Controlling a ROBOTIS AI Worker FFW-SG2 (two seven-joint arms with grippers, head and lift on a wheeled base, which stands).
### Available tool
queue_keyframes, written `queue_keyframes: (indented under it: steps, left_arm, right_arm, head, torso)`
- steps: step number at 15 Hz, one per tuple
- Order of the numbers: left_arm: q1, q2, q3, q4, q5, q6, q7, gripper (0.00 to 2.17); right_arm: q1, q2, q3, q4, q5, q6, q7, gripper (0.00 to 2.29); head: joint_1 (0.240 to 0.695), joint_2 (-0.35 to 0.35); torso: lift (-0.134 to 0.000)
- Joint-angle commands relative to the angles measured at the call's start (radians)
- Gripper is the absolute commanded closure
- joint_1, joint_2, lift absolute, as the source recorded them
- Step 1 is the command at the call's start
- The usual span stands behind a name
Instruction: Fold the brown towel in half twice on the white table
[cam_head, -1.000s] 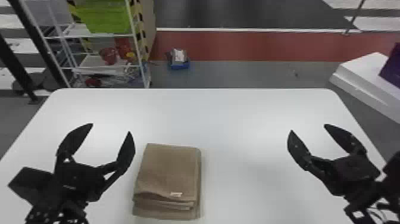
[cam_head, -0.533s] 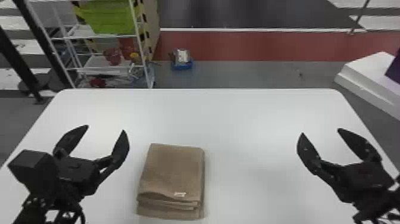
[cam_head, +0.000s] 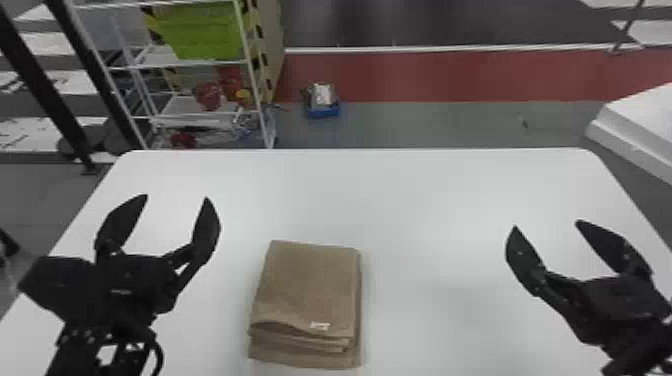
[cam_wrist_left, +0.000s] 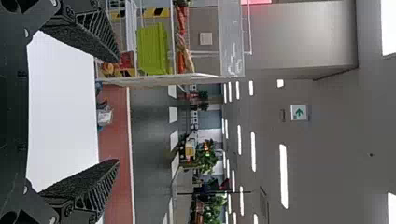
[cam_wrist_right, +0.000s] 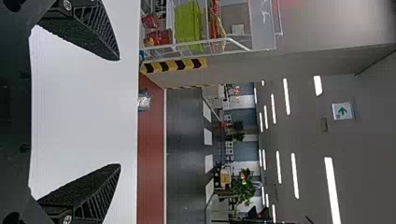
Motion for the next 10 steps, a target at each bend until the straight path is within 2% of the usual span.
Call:
queue_keyframes:
  steps: [1,10]
  left_arm:
    - [-0.003,-0.004,0.000,0.005,0.001,0.001,-0.004,0.15]
    - [-0.023,-0.004,0.003,0.014,0.001,0.029,-0.026,0.15]
  right_arm:
    - [-0.006,0.000,0.006,0.000,0.006,0.009,-0.004,0.07]
    - [-0.026,0.000,0.013,0.000,0.025,0.040,-0.007,0.07]
  head:
    - [0.695,0.071]
    - [0.695,0.073]
  torso:
    - [-0.124]
    - [-0.124]
